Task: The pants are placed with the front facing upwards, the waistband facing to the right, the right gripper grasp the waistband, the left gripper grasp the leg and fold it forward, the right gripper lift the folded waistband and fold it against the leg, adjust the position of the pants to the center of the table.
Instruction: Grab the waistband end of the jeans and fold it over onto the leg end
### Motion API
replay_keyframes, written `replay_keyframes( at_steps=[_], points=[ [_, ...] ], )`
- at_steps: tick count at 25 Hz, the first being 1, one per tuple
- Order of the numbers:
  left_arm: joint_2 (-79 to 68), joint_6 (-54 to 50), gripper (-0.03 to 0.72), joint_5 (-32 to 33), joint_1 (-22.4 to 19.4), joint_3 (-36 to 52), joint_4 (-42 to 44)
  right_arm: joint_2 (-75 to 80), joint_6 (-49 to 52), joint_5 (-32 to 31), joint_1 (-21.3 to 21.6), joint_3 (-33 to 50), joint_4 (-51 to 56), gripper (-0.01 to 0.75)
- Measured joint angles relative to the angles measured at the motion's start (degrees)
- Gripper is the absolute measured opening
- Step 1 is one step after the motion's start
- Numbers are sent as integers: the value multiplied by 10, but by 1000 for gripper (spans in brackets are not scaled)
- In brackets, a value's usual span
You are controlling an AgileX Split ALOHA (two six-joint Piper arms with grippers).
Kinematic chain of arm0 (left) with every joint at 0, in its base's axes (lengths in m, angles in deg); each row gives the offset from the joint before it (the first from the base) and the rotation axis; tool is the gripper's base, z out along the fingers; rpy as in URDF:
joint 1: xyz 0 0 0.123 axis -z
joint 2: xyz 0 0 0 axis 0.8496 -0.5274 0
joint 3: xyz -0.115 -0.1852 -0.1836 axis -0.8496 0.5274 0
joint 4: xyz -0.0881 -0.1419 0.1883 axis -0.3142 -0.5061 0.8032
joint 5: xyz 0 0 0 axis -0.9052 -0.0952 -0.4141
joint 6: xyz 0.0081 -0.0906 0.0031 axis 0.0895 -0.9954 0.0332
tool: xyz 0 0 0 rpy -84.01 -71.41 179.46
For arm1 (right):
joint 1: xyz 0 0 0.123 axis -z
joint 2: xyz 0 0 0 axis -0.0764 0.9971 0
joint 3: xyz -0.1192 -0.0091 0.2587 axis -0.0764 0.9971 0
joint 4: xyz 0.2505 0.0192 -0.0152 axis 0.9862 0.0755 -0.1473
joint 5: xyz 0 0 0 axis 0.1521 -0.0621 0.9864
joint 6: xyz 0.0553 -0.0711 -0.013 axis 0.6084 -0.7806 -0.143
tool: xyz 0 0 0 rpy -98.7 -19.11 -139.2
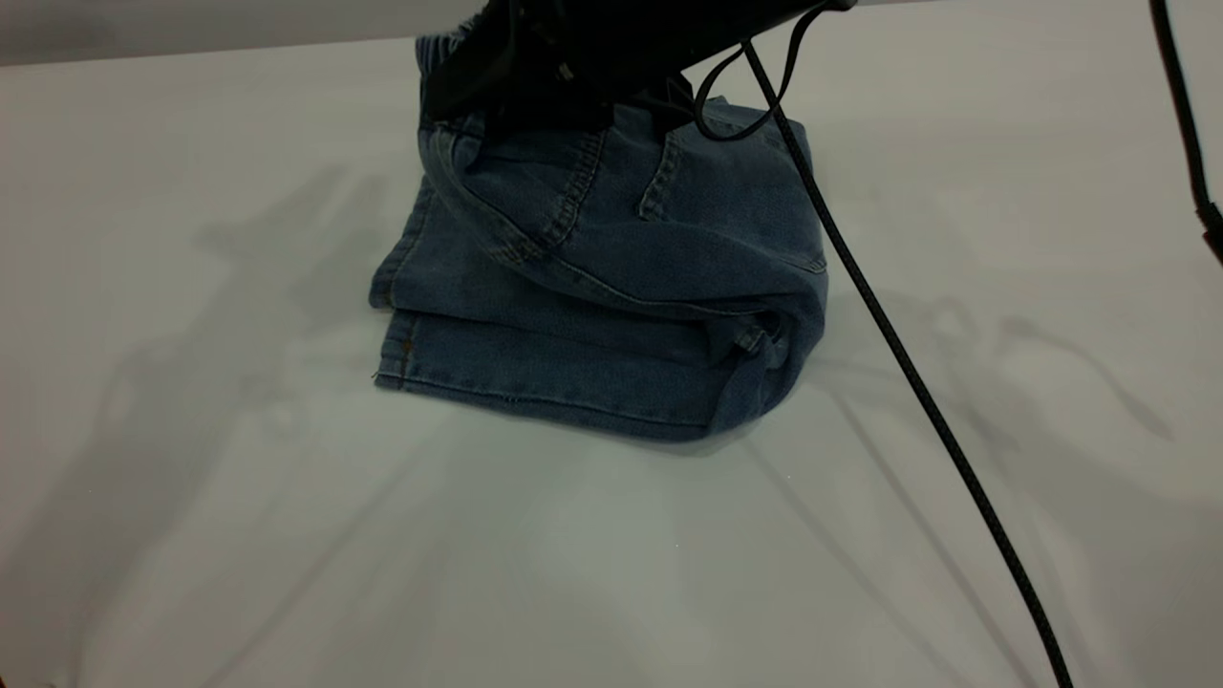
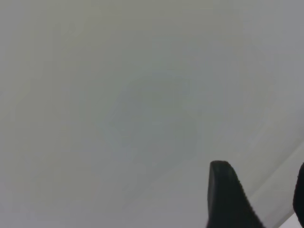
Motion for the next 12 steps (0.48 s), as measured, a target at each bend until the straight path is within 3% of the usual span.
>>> replay_keyframes(
  at_steps=[8,12],
  points=[
    [0,0,321,-1,0,0,0,2,-8,-18,3,-9,-2,500],
    [0,0,321,-6,0,0,0,2,43,-52,6,-33,-1,563]
  ],
)
